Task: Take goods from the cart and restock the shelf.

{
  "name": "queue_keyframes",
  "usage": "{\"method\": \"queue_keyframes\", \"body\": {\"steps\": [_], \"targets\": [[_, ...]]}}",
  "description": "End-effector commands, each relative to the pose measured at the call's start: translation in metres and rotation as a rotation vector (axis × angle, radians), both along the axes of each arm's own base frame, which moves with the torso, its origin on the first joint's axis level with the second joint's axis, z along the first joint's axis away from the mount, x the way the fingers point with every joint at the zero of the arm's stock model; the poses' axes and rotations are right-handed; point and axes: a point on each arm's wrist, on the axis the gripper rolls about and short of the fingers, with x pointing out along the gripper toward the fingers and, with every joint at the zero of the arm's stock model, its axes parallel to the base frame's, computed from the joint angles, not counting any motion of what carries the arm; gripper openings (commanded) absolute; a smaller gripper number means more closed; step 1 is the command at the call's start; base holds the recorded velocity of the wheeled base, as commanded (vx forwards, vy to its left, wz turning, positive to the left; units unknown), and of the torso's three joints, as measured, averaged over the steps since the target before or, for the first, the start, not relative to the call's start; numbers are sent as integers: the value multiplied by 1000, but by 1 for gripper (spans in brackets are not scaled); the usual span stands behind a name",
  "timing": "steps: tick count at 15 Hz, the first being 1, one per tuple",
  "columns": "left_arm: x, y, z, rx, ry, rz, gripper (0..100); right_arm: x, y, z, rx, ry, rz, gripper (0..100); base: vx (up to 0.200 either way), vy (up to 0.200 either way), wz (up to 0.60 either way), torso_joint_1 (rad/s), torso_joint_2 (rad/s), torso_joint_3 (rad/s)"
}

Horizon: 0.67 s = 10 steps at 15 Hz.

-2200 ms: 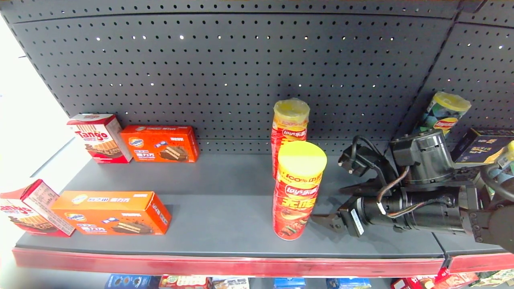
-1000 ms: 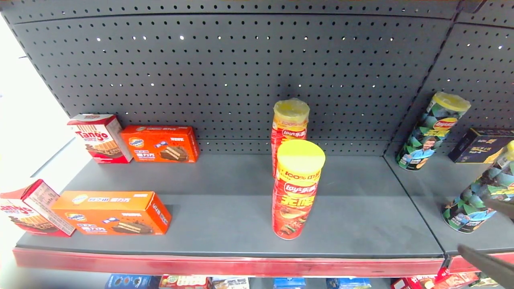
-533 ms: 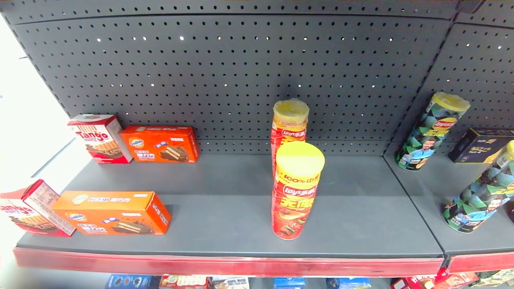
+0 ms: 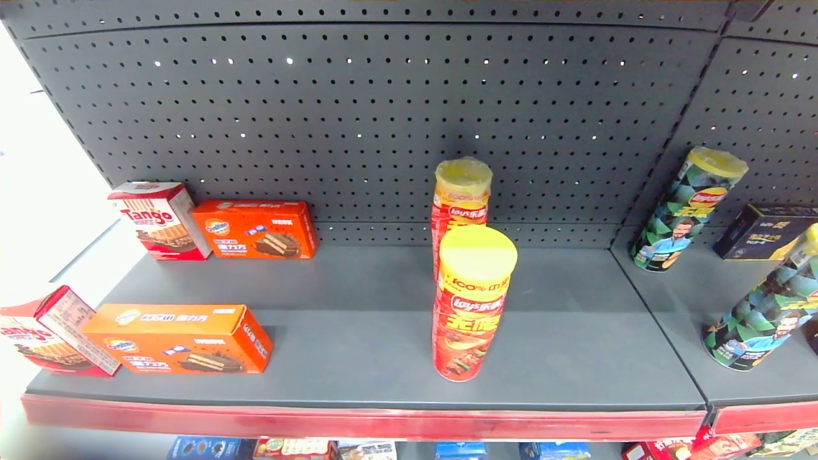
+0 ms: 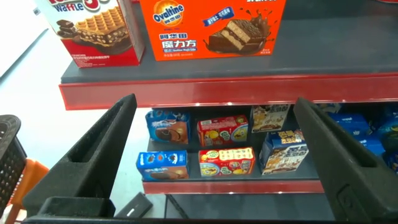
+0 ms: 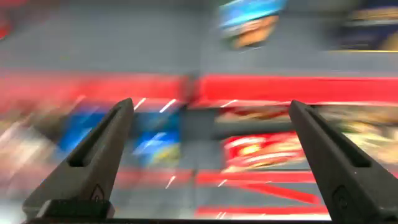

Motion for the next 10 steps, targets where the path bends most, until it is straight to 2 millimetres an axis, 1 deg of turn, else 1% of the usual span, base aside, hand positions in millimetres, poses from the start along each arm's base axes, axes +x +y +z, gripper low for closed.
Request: {"method": "queue_keyframes", "body": {"steps": [1,2,4,5,10], "targets": [[0,0,0,-2,0,1,100,-4,-1,-5,77,-103,-51,100,0,0,0,0,0,0],[0,0,0,-4,0,-1,100,-6,2,-6,106,-121,72,100,0,0,0,0,0,0],[0,0,0,-2,0,-13,100,-5,3,-7,48,-97,127,100,0,0,0,0,0,0],[0,-1,0,-2,0,-24,100,-5,3,-13,-6,-32,132,100,0,0,0,0,0,0],[0,-1,0,5,1,-39,100,-5,3,-13,-14,-42,135,100,0,0,0,0,0,0]]}}
